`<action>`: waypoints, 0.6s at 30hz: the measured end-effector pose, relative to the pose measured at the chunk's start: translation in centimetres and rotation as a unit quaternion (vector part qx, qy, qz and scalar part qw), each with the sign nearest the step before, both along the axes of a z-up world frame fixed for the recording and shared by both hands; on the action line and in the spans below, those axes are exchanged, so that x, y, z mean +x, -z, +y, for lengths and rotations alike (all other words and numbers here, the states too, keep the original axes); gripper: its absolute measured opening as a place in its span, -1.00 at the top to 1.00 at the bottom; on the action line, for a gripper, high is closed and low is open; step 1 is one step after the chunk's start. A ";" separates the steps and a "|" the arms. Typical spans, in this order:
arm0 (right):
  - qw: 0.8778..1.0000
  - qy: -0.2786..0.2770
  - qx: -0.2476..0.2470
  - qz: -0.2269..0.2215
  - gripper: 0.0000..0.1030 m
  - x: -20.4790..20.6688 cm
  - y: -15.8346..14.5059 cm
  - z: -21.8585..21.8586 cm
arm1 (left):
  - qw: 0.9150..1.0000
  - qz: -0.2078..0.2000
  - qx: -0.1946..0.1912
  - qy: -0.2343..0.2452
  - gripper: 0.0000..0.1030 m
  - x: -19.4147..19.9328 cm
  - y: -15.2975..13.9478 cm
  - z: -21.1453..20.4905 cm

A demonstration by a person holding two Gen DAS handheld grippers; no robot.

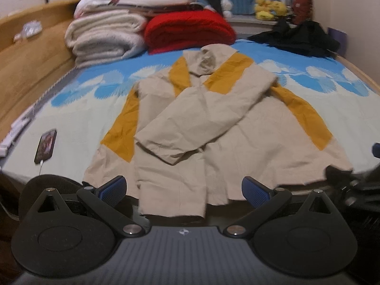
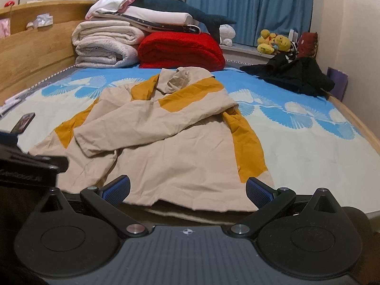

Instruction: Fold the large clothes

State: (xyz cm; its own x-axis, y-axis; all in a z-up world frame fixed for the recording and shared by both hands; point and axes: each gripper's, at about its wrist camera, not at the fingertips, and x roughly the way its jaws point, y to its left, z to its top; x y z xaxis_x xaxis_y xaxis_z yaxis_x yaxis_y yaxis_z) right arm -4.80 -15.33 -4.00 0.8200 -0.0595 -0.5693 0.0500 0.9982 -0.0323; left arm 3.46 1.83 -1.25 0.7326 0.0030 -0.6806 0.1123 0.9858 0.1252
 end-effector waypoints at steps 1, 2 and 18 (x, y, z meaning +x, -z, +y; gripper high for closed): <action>1.000 0.002 0.003 -0.002 -0.99 0.6 0.0 -0.3 | 1.000 0.002 -0.004 -0.010 -1.00 0.9 0.1 0.7; 1.000 0.006 0.004 -0.006 -0.99 1.5 0.1 -0.7 | 1.000 0.003 -0.007 -0.020 -1.00 1.8 0.2 1.4; 0.969 -0.212 -0.121 0.049 -0.99 22.2 9.9 5.1 | 0.980 0.060 -0.029 -0.189 -1.00 15.4 2.8 11.5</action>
